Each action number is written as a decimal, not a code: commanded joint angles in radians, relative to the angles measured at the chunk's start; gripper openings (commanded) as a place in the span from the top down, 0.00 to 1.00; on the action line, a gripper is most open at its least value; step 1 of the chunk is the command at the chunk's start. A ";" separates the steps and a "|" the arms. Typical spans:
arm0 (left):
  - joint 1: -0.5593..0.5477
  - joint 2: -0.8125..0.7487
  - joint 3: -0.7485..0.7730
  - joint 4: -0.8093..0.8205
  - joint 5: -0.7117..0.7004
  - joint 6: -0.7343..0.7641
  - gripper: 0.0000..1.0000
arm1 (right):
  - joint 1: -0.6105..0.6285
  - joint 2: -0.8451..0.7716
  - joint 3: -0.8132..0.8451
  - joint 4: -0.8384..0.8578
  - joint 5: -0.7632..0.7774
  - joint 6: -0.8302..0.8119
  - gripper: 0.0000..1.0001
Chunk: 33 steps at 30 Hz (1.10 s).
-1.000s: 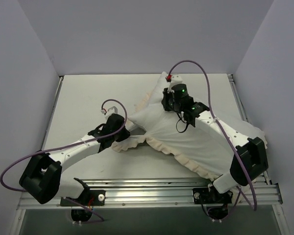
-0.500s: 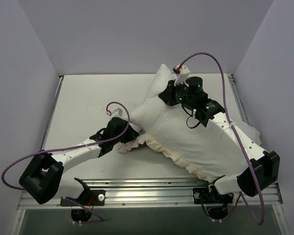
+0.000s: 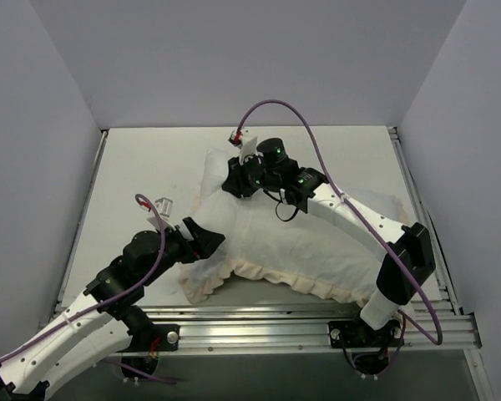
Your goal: Remove the pillowcase from the pillow
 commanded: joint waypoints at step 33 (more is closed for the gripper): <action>0.329 0.395 0.636 -0.434 0.240 0.369 0.06 | -0.339 -0.409 -0.611 0.146 0.431 0.195 0.14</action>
